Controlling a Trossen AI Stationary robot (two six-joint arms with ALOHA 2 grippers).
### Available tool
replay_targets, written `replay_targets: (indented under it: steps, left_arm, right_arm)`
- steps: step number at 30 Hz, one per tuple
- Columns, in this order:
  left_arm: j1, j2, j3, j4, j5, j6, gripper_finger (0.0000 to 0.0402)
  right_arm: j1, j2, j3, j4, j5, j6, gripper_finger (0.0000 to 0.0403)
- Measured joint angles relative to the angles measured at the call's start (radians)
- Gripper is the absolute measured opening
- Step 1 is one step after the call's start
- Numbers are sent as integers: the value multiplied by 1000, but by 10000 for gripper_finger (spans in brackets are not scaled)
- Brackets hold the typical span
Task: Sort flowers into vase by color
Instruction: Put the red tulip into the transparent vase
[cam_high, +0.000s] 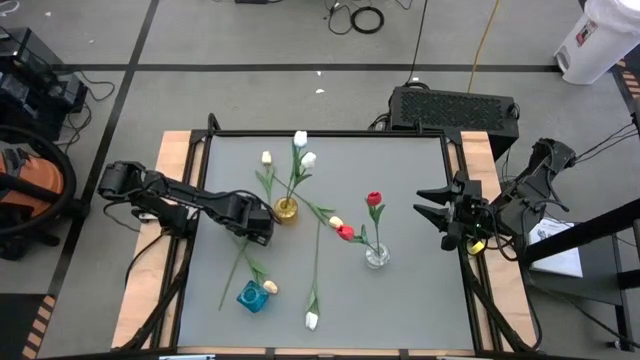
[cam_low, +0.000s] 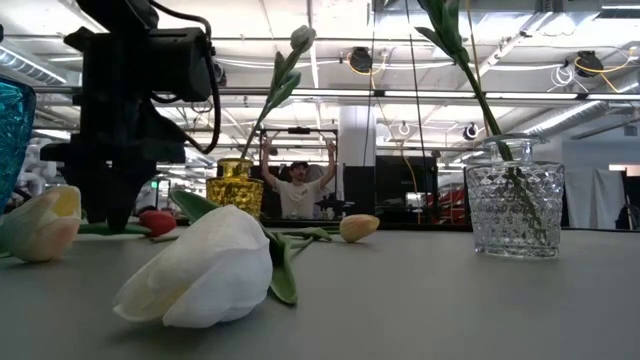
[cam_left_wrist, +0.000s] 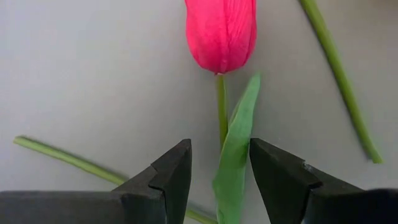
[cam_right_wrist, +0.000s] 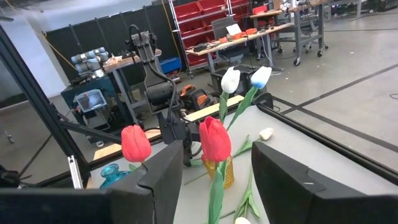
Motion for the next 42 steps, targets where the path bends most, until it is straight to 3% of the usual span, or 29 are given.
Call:
replay_targets:
  steps: [9,25,40,42]
  left_arm:
    - [-1,0,-1,84,11,0,171]
    - [-1,0,-1,64,16,0,166]
    - [-2,0,-1,43,75,8,13]
    - [-2,0,-1,43,80,9,8]
  right_arm:
    - [0,0,0,-1,0,-2,183]
    - [0,0,0,-1,0,-3,183]
    - [0,0,0,-2,0,-3,183]
    - [0,0,0,-2,0,-3,183]
